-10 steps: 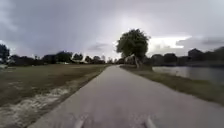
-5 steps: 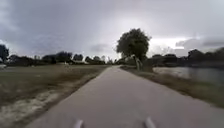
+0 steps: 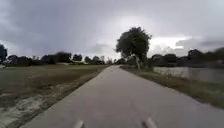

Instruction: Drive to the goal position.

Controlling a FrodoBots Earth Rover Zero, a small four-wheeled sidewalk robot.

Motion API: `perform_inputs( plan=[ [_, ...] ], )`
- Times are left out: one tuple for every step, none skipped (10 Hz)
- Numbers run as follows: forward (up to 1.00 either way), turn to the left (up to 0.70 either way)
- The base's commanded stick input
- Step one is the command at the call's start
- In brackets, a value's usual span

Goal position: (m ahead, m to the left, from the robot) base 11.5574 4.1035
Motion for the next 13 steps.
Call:
perform_inputs(
  plan=[
    [1.00, 0.00],
    [1.00, 0.00],
    [1.00, 0.00],
    [1.00, 0.00],
    [1.00, 0.00],
    [1.00, 0.00],
    [1.00, 0.00],
    [1.00, 0.00],
    [1.00, 0.00],
    [1.00, 0.00],
    [1.00, 0.00],
    [1.00, 0.00],
    [1.00, 0.00]
  ],
)
